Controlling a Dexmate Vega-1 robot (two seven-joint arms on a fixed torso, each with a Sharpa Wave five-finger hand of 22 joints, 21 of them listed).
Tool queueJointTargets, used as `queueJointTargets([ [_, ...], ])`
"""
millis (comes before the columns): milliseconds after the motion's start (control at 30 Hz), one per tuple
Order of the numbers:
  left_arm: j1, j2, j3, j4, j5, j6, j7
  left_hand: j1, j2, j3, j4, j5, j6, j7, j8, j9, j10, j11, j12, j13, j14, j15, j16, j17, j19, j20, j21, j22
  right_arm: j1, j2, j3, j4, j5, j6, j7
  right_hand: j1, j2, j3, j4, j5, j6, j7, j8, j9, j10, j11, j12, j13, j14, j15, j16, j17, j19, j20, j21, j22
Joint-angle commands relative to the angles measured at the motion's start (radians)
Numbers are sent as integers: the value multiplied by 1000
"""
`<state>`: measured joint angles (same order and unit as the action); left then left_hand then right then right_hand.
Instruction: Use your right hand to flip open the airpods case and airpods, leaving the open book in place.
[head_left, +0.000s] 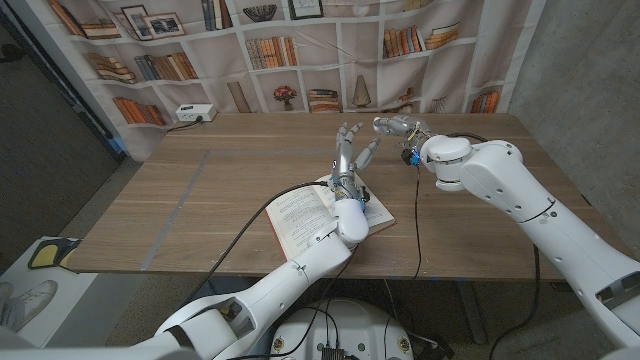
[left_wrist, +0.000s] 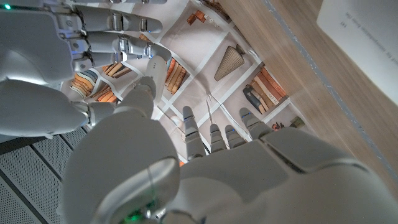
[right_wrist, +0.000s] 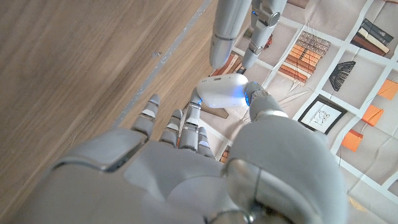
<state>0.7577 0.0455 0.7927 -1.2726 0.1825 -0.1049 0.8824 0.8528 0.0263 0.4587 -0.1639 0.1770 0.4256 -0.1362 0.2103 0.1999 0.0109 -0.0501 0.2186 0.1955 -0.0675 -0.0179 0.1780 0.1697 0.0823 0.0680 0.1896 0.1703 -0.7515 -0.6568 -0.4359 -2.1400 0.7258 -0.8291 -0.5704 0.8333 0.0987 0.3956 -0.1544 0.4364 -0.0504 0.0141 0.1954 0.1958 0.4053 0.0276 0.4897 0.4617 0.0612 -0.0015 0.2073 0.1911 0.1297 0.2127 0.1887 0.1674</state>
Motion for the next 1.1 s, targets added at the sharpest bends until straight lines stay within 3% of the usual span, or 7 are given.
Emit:
queueJointTargets([
  [33, -19, -13, 9, 40, -5, -16, 2, 18, 1, 0, -1, 0, 14, 1, 6, 0, 2, 5, 5, 2, 1, 2, 7, 4, 9, 2, 2, 1, 4, 2, -6, 14, -1, 3, 12, 5, 9, -6, -2, 4, -11, 2, 0, 1, 52, -48, 4, 2, 4, -3, -3, 2, 2, 3, -2, 4],
  [1100, -26, -26, 15, 73, -8, -62, 23, 34, 7, -14, 4, -1, 66, 13, 13, -4, 27, -8, 12, 2, 23, -4, 12, 5, 22, 0, 5, 2, -10, -1, -20, -17, -6, -16, 10, 8, 11, -14, -1, 8, -9, -1, 3, 1, 48, -51, 6, 1, 3, -8, -2, 3, 2, 3, -1, 4],
])
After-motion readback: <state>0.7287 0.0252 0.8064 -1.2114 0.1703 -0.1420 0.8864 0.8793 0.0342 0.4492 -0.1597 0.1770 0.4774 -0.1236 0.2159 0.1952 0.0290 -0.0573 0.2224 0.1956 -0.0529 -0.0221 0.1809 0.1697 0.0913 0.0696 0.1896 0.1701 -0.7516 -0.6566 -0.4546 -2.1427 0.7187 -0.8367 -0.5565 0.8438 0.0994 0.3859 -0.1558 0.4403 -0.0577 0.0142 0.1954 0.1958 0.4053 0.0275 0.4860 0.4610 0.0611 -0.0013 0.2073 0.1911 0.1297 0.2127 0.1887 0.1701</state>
